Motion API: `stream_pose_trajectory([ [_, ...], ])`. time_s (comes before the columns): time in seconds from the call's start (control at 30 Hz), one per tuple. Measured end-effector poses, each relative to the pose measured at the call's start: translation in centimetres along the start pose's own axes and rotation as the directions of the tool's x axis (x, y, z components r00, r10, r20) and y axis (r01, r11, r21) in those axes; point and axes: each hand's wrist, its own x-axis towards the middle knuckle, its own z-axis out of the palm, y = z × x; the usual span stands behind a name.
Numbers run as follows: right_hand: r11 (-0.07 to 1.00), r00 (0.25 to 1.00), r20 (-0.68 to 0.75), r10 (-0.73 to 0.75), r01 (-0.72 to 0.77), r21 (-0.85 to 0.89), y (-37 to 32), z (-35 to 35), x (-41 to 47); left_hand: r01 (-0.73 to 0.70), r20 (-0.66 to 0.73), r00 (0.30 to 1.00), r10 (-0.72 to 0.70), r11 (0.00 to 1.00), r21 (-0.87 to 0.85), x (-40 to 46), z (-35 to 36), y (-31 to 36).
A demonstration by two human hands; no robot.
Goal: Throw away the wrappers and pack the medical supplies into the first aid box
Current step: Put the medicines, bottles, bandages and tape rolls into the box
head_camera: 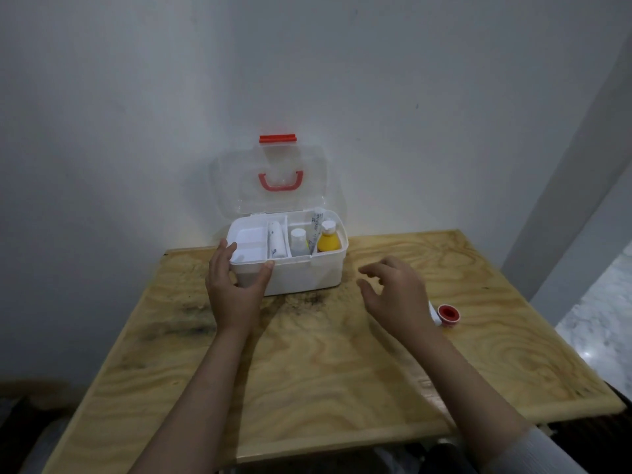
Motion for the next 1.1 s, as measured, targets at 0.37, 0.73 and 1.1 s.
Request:
stream_pose_trajectory([
  [0.37,0.919,0.929,0.123,0.348,-0.313,-0.24,10.0,-8.0,-8.2,-0.042,0.044,0.998,0.042,0.999,-0.015,-3.1,2.1,0.1],
  [0.73,0.954,0.941,0.156,0.3,-0.292,-0.07,10.9,-7.0,-7.5,-0.049,0.025,0.998,0.05,0.999,-0.015,-2.4,1.6,-0.2],
  [1.1,0.977,0.975,0.142,0.17,-0.185,0.105,8.9,-7.0,-5.8,-0.055,0.02,0.998,0.055,0.998,-0.016,-2.4,1.7,-0.2],
])
